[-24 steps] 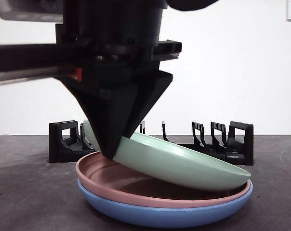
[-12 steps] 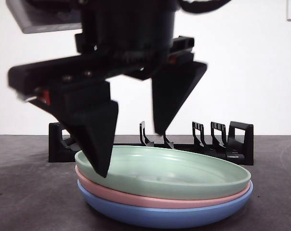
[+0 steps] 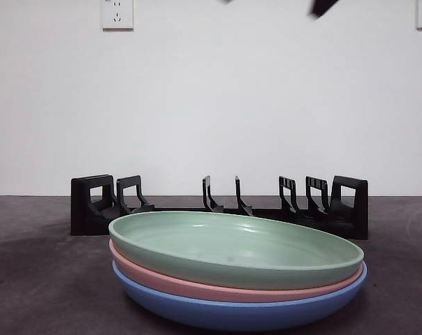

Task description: Place the plate

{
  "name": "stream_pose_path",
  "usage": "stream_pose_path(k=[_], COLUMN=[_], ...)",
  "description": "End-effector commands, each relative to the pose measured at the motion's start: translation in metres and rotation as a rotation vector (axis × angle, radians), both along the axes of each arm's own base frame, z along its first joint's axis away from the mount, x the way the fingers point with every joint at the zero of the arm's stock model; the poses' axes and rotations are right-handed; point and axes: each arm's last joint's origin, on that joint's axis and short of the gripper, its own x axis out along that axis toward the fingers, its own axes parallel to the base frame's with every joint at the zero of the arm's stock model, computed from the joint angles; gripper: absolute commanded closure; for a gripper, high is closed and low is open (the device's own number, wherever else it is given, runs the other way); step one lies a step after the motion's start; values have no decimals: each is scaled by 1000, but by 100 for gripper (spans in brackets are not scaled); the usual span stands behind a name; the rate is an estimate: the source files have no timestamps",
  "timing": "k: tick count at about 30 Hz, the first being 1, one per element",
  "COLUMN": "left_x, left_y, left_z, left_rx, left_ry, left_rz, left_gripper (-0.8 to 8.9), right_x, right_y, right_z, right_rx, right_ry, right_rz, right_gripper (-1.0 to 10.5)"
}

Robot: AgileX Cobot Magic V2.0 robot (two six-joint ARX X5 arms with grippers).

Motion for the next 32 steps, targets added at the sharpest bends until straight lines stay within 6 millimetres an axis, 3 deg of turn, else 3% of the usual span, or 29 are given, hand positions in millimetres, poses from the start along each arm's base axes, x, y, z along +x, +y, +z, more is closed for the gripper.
stream_pose_path(k=[1, 4, 12, 17, 22, 24, 27, 28, 32], left_x=[0, 0, 1, 2, 3, 3, 2, 2, 3], left_y=[0, 0, -1, -2, -3, -3, -2, -2, -2], left_z=[5, 5, 1, -3, -4, -4, -5, -5, -4], left_rx=[-25, -31, -70, -65, -68, -67, -63, -63, -61], left_ry=[-3, 1, 71, 88, 94, 95, 101, 101, 97], left_rz=[4, 8, 50, 54, 58, 58, 58, 59, 64], left_gripper=[286, 286, 286, 286, 299, 418, 821, 792, 806], right_x=[-1, -9, -58, -73, -78, -79, -79, -79, -78], right_y=[-20, -54, -143, -169, -178, -179, -179, -179, -179], right_z=[12, 15, -7, -7, -6, -7, -7, -7, -7], right_rx=[2, 55, 358, 481, 516, 507, 496, 495, 486], right_ry=[-15, -28, -29, -80, -102, -107, -113, -118, -134], right_rz=[-23, -32, -4, -16, -10, -6, 1, 0, -19], right_gripper=[430, 472, 472, 472, 472, 494, 971, 916, 930])
